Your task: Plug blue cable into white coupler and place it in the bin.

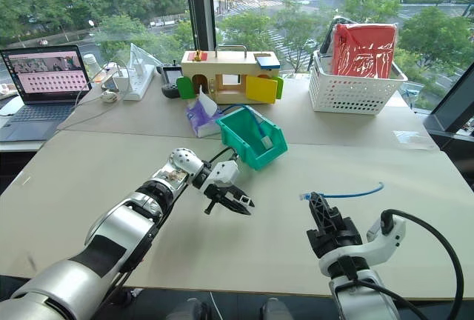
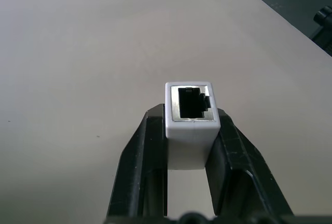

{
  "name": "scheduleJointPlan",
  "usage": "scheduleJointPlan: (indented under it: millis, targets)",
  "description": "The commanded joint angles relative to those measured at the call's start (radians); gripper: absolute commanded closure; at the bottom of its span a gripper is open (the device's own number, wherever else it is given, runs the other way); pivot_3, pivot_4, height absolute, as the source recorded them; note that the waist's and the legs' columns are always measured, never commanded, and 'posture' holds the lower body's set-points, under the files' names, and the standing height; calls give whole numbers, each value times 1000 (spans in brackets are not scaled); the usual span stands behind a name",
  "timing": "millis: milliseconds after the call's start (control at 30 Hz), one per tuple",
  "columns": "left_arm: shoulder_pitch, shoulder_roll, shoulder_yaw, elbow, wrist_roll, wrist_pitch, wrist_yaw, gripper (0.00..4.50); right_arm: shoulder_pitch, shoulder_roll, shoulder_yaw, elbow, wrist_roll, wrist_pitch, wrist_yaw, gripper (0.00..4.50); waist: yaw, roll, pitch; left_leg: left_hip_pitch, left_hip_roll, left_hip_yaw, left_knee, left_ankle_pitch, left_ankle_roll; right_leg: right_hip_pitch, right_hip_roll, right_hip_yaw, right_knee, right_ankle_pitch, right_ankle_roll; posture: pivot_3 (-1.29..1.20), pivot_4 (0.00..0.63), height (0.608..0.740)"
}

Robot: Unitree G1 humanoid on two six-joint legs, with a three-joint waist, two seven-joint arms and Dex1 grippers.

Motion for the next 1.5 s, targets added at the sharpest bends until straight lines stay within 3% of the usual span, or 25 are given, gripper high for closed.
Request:
scheduleJointPlan:
  millis: [33,167,233,300,533,867,900,1000,1067,1167,1333,1433,1500]
  targets:
    - [-9,-10,18,13,40,-17,-4,4002,15,-24,-7,-71,-2,-37,-14,4500,0,0,0,0,0,-1,0,0,1,0,0,0,0,0,0,0,150,730]
    - [3,-12,56,22,65,8,-2,4002,24,-59,-4,-72,18,-49,-22,4500,1,0,0,0,0,-5,2,0,1,1,0,0,0,0,0,0,150,730]
    - [9,-12,73,24,77,15,14,2993,21,-79,-3,-72,32,-52,-28,4500,1,0,0,0,-1,-6,2,0,1,2,0,0,0,0,0,0,150,730]
    - [11,-14,89,24,85,27,14,2509,18,-95,-3,-72,43,-55,-34,4500,1,0,0,0,-1,-7,2,0,1,2,0,0,0,0,0,0,150,730]
    - [15,28,167,18,85,66,48,79,-23,-172,-18,-43,109,-50,-35,4500,0,0,0,0,-1,-7,3,1,1,2,0,0,1,0,0,0,150,730]
    - [82,186,324,-93,-40,190,2,79,-134,-427,-210,135,293,11,61,4500,3,0,0,0,-1,-8,4,1,1,3,0,-1,2,0,0,0,150,730]
    - [123,210,307,-163,-87,226,-3,79,-152,-447,-220,161,309,24,75,4500,3,0,0,0,-1,-8,4,1,1,3,0,-1,2,0,0,0,150,730]
    - [367,366,256,-597,-291,465,-4,79,-269,-542,-239,333,364,119,174,4500,-17,1,0,1,0,-8,4,0,1,3,0,0,2,0,0,0,150,730]
    - [534,480,330,-873,-358,639,5,79,-339,-576,-225,422,366,172,229,4500,-36,0,1,4,2,-7,3,0,1,4,-1,3,3,0,0,0,150,730]
    - [747,577,443,-1152,-435,788,116,79,-422,-621,-189,524,275,253,314,4500,-28,1,1,6,3,-8,1,1,1,4,0,3,5,-1,-2,0,150,730]
    - [1111,538,585,-1555,-458,849,392,79,-556,-703,-155,651,131,375,464,4500,3,6,2,8,1,-6,0,1,1,5,-4,3,4,-2,-2,0,150,730]
    - [1252,433,553,-1805,-522,1001,612,79,-627,-735,-135,703,26,423,578,4500,11,5,2,8,0,-4,1,1,1,6,-5,4,2,-4,-4,0,150,730]
    - [1293,422,539,-1873,-527,1043,661,79,-668,-727,-111,702,-33,441,615,4500,17,4,2,7,0,-4,1,2,2,6,-4,4,2,-2,-2,0,150,730]
